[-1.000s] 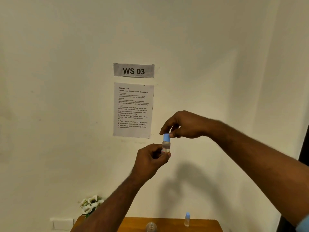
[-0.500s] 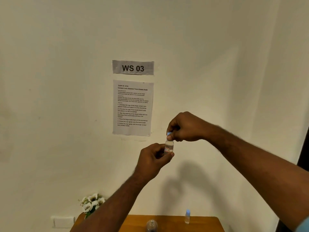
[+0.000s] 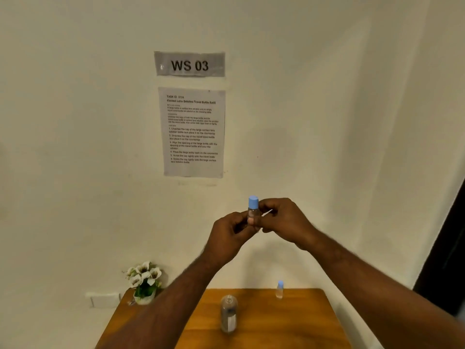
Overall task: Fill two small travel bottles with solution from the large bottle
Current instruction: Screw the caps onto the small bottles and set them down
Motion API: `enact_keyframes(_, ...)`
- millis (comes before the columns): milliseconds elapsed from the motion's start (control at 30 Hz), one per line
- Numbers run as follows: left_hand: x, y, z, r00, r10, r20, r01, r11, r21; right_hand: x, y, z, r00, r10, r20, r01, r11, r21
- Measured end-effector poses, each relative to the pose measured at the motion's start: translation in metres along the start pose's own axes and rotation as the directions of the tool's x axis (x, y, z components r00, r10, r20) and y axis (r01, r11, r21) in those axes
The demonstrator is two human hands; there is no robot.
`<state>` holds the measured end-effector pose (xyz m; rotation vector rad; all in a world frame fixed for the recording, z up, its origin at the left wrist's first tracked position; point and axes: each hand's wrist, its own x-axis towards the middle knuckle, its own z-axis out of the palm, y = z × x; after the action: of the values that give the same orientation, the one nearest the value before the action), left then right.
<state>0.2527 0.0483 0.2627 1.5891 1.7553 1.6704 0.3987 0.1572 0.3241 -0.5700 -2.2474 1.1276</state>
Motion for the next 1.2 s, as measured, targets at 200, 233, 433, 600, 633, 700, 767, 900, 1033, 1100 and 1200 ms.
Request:
enact_keyframes(200, -0.03, -0.059, 0.005, 0.981, -0.191, -0.008, 0.191, 0.977, 0.097, -0.012, 0.085, 0.038, 0.98, 0.152, -0.126, -0.159, 0.986, -0.052)
enact_keyframes(233, -0.037, -0.071, 0.004, 0.975, -0.22, -0.027, 0.221, 0.969, 0.109, -0.015, 0.102, 0.045, 0.976, 0.181, -0.125, -0.189, 0.98, -0.058)
enact_keyframes(433, -0.084, -0.139, -0.008, 0.912, -0.408, -0.047, 0.409, 0.887, 0.214, -0.036, 0.21, 0.091, 0.917, 0.355, -0.18, -0.374, 0.924, -0.083)
enact_keyframes(600, -0.103, -0.192, 0.004, 0.861, -0.506, -0.052, 0.499, 0.821, 0.278, -0.051, 0.294, 0.13, 0.845, 0.477, -0.243, -0.512, 0.852, -0.108)
enact_keyframes(633, -0.104, -0.204, 0.008, 0.848, -0.526, -0.054, 0.519, 0.807, 0.283, -0.053, 0.312, 0.136, 0.823, 0.506, -0.259, -0.543, 0.834, -0.096)
enact_keyframes(700, -0.105, -0.225, 0.014, 0.827, -0.56, -0.052, 0.549, 0.783, 0.294, -0.052, 0.342, 0.146, 0.775, 0.562, -0.288, -0.604, 0.793, -0.077)
enact_keyframes(767, -0.106, -0.241, 0.018, 0.813, -0.58, -0.049, 0.566, 0.768, 0.301, -0.049, 0.366, 0.154, 0.736, 0.6, -0.313, -0.649, 0.757, -0.074)
enact_keyframes(900, -0.11, -0.267, 0.024, 0.789, -0.612, -0.052, 0.595, 0.741, 0.31, -0.037, 0.405, 0.166, 0.685, 0.619, -0.384, -0.693, 0.716, -0.082)
enact_keyframes(1033, -0.117, -0.285, 0.025, 0.772, -0.63, -0.085, 0.618, 0.712, 0.334, -0.019, 0.434, 0.171, 0.656, 0.624, -0.425, -0.715, 0.693, -0.086)
enact_keyframes(1100, -0.123, -0.291, 0.025, 0.763, -0.639, -0.096, 0.628, 0.698, 0.346, -0.009, 0.444, 0.175, 0.662, 0.61, -0.435, -0.71, 0.697, -0.104)
enact_keyframes(1200, -0.129, -0.3, 0.022, 0.748, -0.655, -0.102, 0.641, 0.675, 0.365, 0.004, 0.456, 0.184, 0.67, 0.585, -0.457, -0.703, 0.698, -0.136)
